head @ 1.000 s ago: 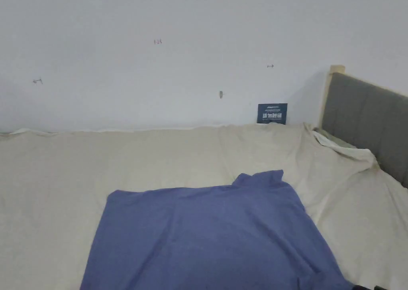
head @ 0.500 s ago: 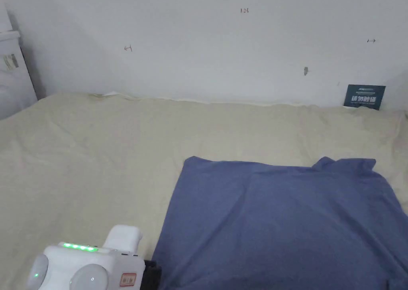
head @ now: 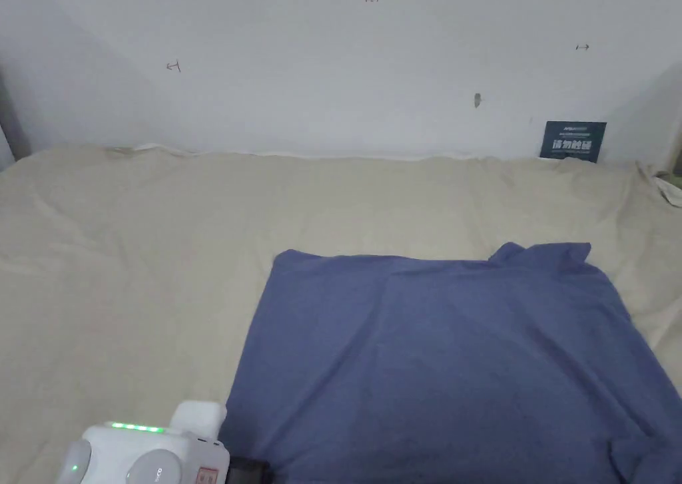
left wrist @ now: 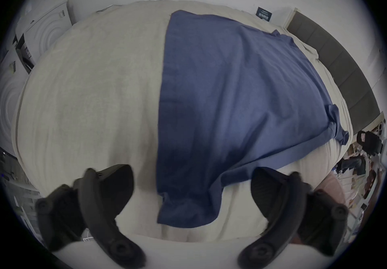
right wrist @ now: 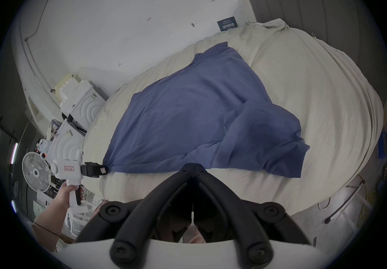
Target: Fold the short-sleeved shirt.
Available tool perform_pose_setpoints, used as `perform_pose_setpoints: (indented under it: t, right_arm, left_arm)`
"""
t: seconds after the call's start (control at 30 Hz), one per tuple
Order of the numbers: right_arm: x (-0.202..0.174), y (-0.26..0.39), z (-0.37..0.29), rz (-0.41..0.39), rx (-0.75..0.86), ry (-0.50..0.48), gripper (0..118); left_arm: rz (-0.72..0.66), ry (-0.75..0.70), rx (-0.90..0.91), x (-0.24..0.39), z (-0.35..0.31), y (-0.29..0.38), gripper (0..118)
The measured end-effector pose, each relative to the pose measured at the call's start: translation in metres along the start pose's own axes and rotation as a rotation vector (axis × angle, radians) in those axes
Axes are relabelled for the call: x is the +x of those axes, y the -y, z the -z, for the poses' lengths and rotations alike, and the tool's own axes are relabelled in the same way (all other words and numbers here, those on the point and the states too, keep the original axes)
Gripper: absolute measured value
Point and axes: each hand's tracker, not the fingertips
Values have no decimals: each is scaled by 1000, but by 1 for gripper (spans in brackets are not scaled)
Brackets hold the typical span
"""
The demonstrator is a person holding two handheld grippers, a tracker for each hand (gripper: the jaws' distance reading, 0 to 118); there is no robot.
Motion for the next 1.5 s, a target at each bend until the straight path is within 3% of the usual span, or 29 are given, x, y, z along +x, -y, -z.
perform_pose_setpoints:
  t: [0.03,0.07,0.1,0.13,0.2,0.23,0.37,0.57,0.6,0.63,0.67,0.7,0.73,1.0,1.03,1.1,1.2,1.23,1.27,1.5]
  right_arm:
    - [3,0,-1,10,5,4,0]
    - [7,0,-2,19,11,9,0]
    - [10,0,-3,24,14,14,0]
    - [15,0,-4,29,16,20,0]
    - [22,0,-6,36,25,38,0]
    - [24,0,-8,37,28,46,0]
    - [43,-6,-17,12,55,116,0]
    - [79,-18,-15,-18,-20,242,0]
    - [82,-19,-12,-40,-27,269,5]
    - [85,-19,-10,-64,-46,294,25]
    - [88,-20,-6,-92,-68,308,71]
    - [89,-21,-2,-102,-86,308,93]
    - [91,-21,4,-109,-124,304,97]
    - [85,-14,42,-236,-170,321,94]
    - [82,-13,46,-247,-165,318,89]
    - [78,-12,49,-277,-161,315,68]
    - [69,-10,47,-312,-183,331,53]
    - [67,-10,44,-318,-174,327,36]
    - [65,-11,40,-327,-152,328,4]
    - [63,-25,16,-265,-69,243,4]
  left_arm:
    - [33,-43,17,5,-3,3,89]
    - [72,-79,40,10,-6,5,55]
    - [94,-66,70,13,-10,6,38]
    - [111,-90,95,21,-17,12,32]
    - [159,-134,128,27,-21,14,10]
    - [186,-169,140,27,-21,13,5]
    - [179,-127,115,22,-18,7,4]
    - [89,-72,120,7,-25,7,4]
    - [73,-66,125,5,-26,7,4]
    - [49,-33,127,3,-28,5,4]
    - [25,-8,136,2,-33,4,4]
    - [17,-7,139,2,-35,2,4]
    - [15,-6,141,2,-38,0,4]
    - [-11,15,173,16,-53,-8,4]
    - [-14,15,169,17,-53,-8,4]
    - [-19,15,164,15,-48,-5,4]
    - [-27,15,152,14,-46,-1,4]
    - [-31,16,151,14,-47,-1,4]
    - [-35,18,156,13,-48,0,4]
    - [-97,69,168,0,-49,-1,4]
